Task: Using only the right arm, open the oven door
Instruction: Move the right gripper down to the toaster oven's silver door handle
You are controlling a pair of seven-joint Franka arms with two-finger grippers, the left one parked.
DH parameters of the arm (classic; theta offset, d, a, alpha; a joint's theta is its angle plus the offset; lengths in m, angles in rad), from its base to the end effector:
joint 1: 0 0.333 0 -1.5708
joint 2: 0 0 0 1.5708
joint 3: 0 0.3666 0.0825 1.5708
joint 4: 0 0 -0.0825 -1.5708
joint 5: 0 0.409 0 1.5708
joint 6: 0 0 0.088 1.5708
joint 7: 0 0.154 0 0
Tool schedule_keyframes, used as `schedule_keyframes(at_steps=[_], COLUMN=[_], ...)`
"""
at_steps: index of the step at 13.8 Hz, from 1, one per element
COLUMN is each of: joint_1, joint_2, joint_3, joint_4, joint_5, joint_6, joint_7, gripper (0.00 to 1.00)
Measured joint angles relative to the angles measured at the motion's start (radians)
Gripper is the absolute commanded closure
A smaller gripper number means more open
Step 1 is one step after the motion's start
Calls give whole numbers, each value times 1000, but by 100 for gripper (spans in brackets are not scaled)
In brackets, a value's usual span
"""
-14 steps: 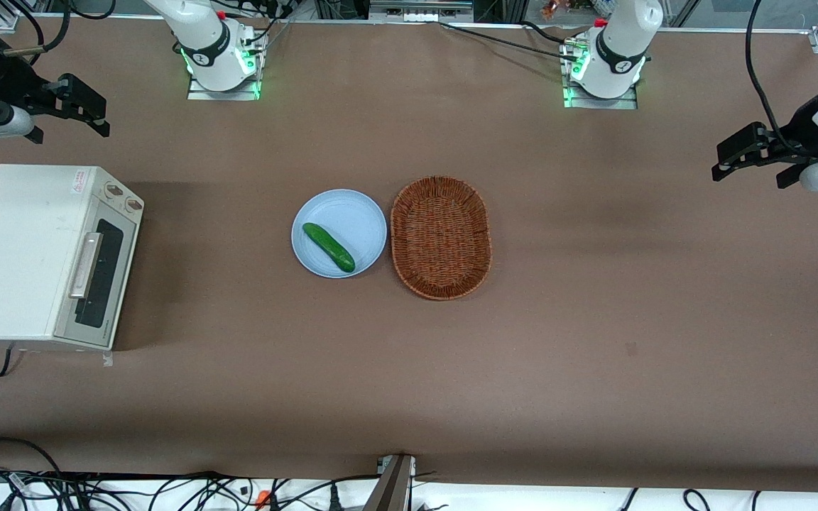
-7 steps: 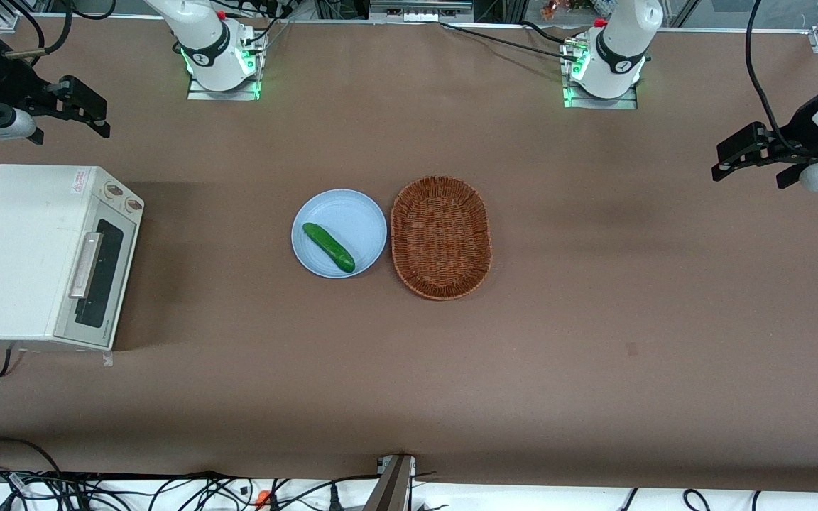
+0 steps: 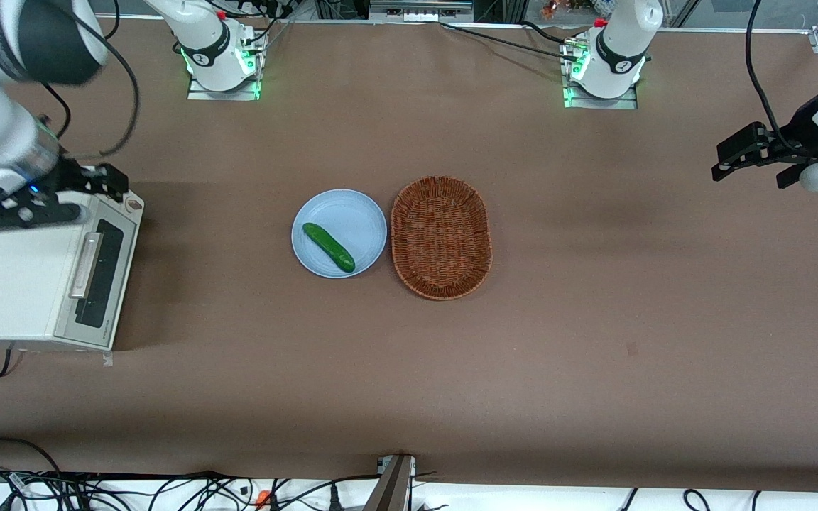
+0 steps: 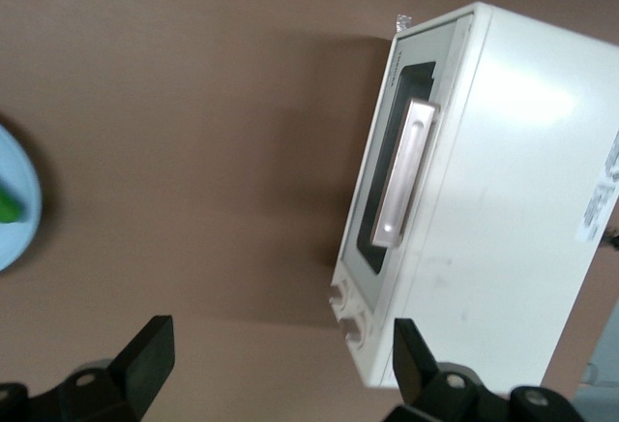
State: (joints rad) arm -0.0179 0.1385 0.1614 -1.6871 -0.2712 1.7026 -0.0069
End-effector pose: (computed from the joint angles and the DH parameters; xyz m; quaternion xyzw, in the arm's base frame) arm 0.6180 0.0463 0.5030 0.9857 0.1001 -0.0514 0.1255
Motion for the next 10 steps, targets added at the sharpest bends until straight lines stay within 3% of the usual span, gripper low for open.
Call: schedule_keyframes(at_steps=[5, 8, 10], joint_1=[41, 33, 20], joint_2=[172, 227, 231], joint_3=[15, 9, 4], joint_4=[1, 4, 12], joint_5=[-181, -225, -227], joint_6=[59, 99, 100], joint_7=[126, 129, 103], gripper=[2, 18, 35])
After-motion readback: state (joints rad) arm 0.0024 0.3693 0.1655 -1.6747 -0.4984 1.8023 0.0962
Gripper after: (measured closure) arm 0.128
